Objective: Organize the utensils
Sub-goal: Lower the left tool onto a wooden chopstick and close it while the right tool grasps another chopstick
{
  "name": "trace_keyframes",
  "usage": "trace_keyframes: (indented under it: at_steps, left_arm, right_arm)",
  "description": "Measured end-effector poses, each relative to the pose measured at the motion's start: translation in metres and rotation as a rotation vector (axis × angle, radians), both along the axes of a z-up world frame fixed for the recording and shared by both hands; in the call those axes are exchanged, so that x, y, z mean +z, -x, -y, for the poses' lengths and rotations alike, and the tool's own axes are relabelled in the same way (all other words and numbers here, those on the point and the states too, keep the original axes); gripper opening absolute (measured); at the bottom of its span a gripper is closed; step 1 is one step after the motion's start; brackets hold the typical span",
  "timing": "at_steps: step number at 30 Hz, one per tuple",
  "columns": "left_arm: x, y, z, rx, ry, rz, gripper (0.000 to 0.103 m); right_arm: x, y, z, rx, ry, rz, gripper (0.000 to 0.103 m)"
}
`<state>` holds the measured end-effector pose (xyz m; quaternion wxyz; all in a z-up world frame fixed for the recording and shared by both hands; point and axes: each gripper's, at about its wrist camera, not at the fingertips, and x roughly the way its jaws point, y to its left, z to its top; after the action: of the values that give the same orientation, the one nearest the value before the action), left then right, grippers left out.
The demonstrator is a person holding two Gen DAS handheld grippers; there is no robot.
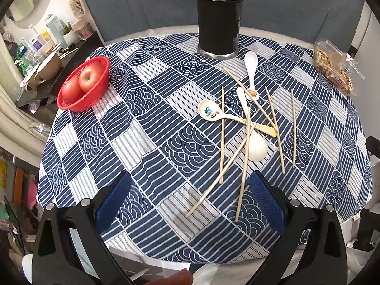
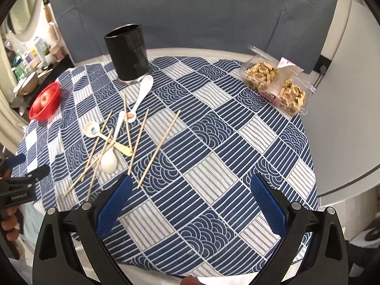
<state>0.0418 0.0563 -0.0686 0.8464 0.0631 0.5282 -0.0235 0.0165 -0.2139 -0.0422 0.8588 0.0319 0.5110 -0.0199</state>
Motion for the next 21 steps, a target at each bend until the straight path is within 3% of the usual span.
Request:
trace_keyframes:
  at_steps: [21]
  left_arm:
    - [-0.060,-0.072,0.012,-0.063,-0.010,-0.165,0.097]
  right_arm:
    - [-0.065,-0.086,-0.020,0.006,0.018,-0.184,0.095]
